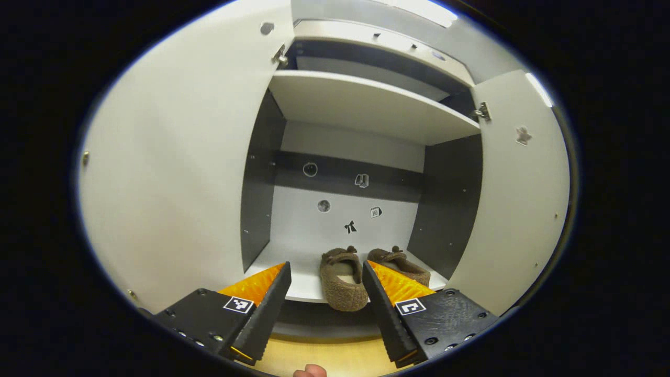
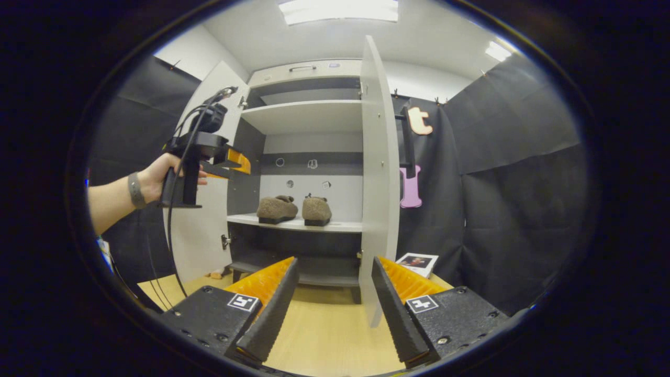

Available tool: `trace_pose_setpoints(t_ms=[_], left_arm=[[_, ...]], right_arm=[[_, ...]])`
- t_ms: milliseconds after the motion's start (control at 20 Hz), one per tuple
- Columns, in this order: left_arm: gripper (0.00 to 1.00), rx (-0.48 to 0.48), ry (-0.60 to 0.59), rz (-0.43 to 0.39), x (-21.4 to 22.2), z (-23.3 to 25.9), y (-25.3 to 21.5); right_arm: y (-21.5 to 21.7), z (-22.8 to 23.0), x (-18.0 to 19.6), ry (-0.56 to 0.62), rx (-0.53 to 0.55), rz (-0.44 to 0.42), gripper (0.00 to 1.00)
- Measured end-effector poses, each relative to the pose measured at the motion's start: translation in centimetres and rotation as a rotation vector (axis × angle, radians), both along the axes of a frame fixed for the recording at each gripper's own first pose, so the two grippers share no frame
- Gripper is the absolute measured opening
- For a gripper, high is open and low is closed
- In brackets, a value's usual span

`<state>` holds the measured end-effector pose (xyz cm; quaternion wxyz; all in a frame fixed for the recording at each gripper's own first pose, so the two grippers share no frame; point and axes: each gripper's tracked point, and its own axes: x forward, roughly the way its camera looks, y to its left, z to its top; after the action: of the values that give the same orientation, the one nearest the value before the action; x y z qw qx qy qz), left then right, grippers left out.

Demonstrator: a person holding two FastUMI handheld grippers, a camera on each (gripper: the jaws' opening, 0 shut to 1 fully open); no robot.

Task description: Grab one shoe with the right hand and put it into the shoe cabinet, grab the other shoe with the left hand and put it into the shoe cabinet; then close the right door with the right hand and the left door with the left hand.

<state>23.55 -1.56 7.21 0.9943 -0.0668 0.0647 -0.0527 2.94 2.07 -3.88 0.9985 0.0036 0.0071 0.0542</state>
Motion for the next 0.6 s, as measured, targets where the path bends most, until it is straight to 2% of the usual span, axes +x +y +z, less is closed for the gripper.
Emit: trace_pose_setpoints(t_ms=[100, 150, 300, 500, 600], left_arm=[[0.86, 0.002, -0.042, 0.003, -3.0, -1.0, -0.3], [0.93, 0.009, -0.062, 0.003, -4.5, -1.6, -0.4], [0.93, 0.062, -0.097, 0.033, -8.2, -4.2, 0.2], [0.93, 0.056, -0.106, 0.063, -12.8, -7.1, 0.6], [0.93, 0.082, -0.114, 0.077, -14.8, -8.4, 0.9]], right_arm=[[0.2, 0.1, 0.0, 0.001, 0.003, 0.009, 0.88], [0.3, 0.2, -0.1, 0.002, 0.004, 0.012, 0.88], [0.6, -0.1, 0.0, 0.011, -0.002, 0.027, 0.88], [1.3, -0.3, 0.1, 0.017, 0.0, 0.037, 0.88], [1.9, -0.8, -0.1, 0.028, 0.013, 0.048, 0.88]])
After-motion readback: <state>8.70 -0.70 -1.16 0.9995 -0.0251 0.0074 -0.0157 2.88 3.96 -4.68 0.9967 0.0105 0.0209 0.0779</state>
